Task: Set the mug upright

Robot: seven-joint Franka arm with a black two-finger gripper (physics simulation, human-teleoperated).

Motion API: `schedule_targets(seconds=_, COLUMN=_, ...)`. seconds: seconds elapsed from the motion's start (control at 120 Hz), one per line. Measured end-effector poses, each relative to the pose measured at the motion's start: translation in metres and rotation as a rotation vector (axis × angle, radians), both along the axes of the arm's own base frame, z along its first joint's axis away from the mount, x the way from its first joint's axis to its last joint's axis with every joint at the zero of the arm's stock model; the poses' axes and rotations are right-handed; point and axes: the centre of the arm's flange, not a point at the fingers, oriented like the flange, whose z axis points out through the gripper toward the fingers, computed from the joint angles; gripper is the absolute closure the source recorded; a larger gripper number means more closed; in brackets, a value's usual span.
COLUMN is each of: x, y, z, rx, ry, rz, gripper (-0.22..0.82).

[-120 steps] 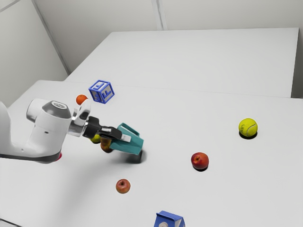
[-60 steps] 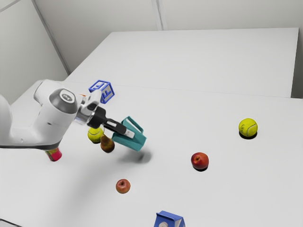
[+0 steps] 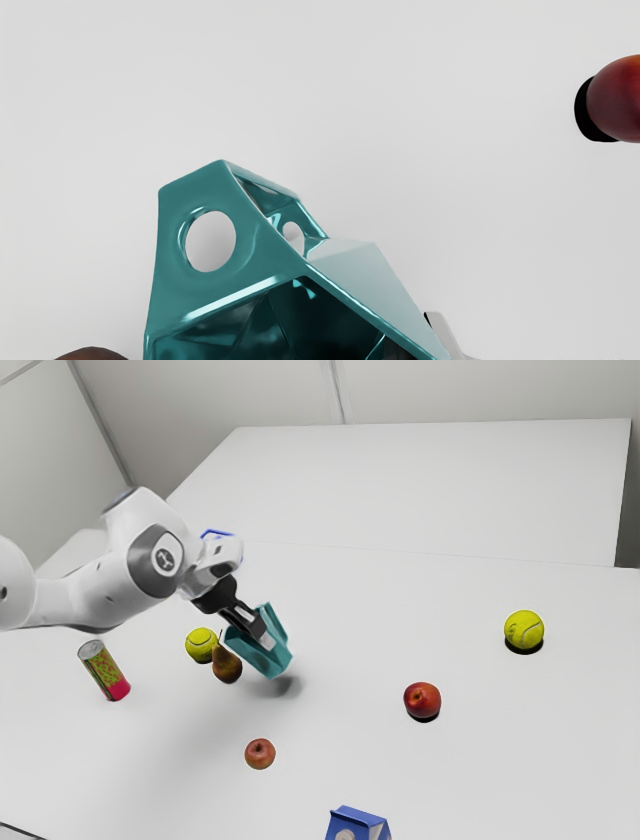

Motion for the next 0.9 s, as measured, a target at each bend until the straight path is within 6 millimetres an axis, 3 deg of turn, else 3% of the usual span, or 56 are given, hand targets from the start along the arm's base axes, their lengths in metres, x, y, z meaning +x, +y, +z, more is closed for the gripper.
schedule_targets(seconds=0.442, x=0.003, y=-0.026, z=0.008, rx=0.184, ry=0.043, rz=0.098, gripper=0.79)
schedule_targets(seconds=0.9, x=0.010, y=-0.042, z=-0.007, rx=0.297, ry=0.028, rz=0.209, gripper=0.78)
